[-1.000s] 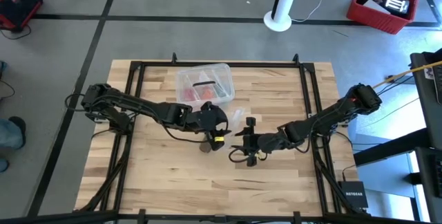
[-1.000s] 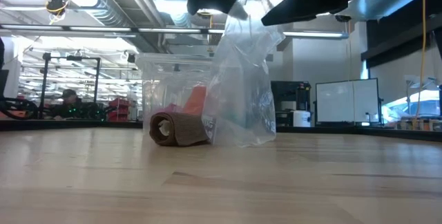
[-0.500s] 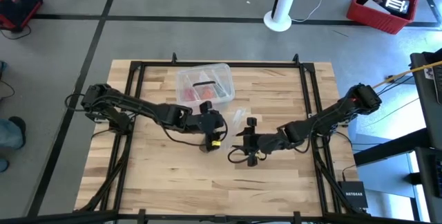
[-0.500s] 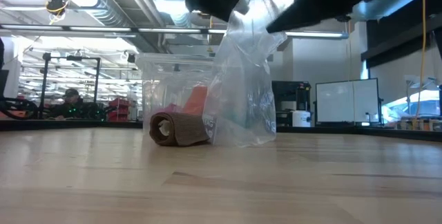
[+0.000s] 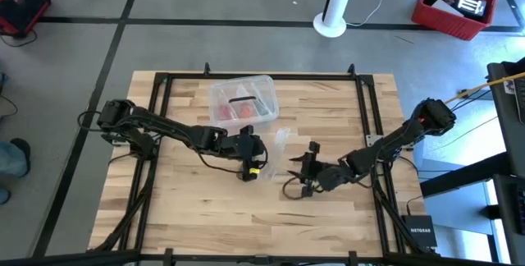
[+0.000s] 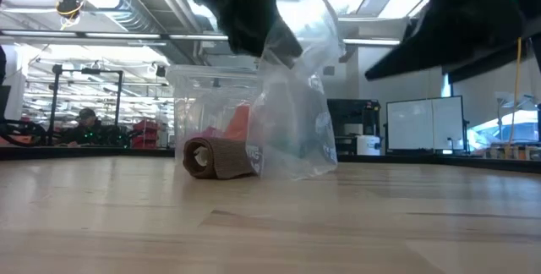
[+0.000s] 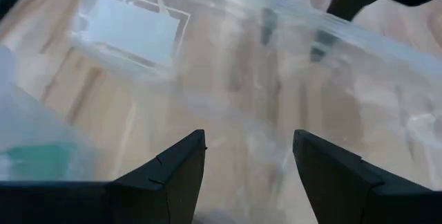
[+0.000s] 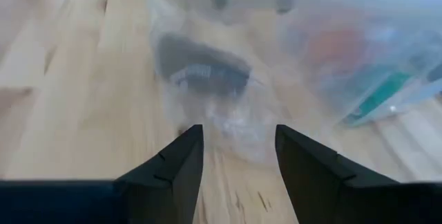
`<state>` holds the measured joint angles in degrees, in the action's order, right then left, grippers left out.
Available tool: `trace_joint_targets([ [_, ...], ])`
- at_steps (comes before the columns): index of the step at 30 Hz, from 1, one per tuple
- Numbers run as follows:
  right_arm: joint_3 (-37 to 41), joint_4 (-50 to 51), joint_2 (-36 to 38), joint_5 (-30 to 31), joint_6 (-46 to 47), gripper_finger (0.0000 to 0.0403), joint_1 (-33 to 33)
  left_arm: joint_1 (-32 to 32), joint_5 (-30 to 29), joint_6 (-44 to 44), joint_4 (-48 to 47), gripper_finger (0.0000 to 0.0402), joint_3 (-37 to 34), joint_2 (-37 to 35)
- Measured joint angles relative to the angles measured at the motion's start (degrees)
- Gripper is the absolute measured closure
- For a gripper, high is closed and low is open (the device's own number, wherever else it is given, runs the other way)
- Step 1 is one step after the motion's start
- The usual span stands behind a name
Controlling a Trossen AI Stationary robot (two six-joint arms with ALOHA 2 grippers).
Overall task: Roll bandage
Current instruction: Open the transparent zip bag
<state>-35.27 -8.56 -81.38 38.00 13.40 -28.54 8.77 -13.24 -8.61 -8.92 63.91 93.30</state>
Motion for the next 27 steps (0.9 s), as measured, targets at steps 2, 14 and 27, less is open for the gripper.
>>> trace_joint_targets([
  [2,4.3,-10.1,-0.3,0.0,-0.1,0.0221,0.9,-0.1,0.9,0.4,3.4,0.019,-1.9,0.0],
  [14,8.7,-28.7,-3.4,-9.4,-3.2,0.0123,9.0,-0.7,1.7,-0.6,9.9,0.019,-5.1,0.0],
  [27,-2.5,-29.1,-17.5,-10.0,-16.2,0.012,11.5,-0.7,1.8,-1.6,9.9,0.019,-5.1,0.1],
])
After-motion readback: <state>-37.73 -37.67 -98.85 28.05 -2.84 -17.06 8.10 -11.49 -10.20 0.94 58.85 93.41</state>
